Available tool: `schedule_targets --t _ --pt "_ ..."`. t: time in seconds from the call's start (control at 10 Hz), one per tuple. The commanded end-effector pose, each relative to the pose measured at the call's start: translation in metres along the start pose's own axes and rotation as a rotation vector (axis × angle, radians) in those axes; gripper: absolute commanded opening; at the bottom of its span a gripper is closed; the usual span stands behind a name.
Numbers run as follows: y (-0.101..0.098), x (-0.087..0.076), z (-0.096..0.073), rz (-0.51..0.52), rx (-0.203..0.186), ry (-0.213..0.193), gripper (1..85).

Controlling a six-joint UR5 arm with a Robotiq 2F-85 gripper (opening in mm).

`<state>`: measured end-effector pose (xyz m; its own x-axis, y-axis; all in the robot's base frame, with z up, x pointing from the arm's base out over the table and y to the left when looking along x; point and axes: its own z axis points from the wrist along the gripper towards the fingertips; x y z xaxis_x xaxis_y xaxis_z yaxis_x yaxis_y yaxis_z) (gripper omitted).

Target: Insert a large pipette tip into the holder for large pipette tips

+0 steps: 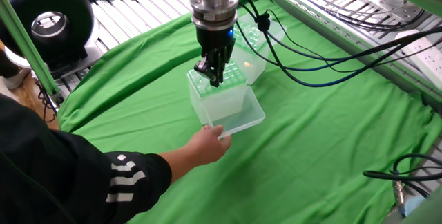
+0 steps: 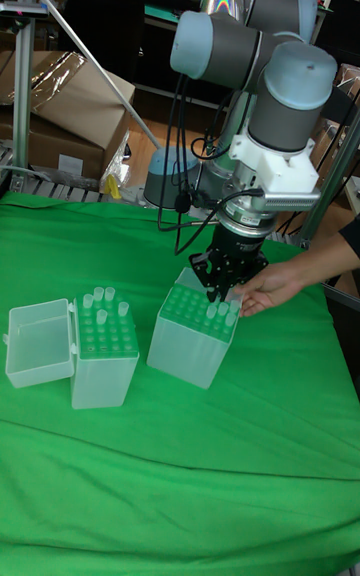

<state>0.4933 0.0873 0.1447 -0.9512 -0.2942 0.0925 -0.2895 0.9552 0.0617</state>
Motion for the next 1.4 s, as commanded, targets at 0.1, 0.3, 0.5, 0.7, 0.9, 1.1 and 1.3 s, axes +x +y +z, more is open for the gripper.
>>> schedule_targets --t 0.1,0.3,0.5,0.7,0.9,1.1,1.3 --pt "0.007 0.010 -0.027 0.033 0.003 0.030 5.0" --pt "0.016 0.020 -0.064 0.037 -0.007 0.073 2.7" --pt "0.018 0.029 -0.068 0.041 -0.014 0.108 2.0" --pt "0.016 0.026 -0.067 0.032 -0.008 0.097 1.0" --pt "0.016 0.012 -0.066 0.014 -0.009 0.043 1.0" --pt "0.013 -0.013 -0.067 0.004 0.003 -0.053 1.3" --pt "0.007 -0.018 -0.067 0.004 0.028 -0.073 1.0"
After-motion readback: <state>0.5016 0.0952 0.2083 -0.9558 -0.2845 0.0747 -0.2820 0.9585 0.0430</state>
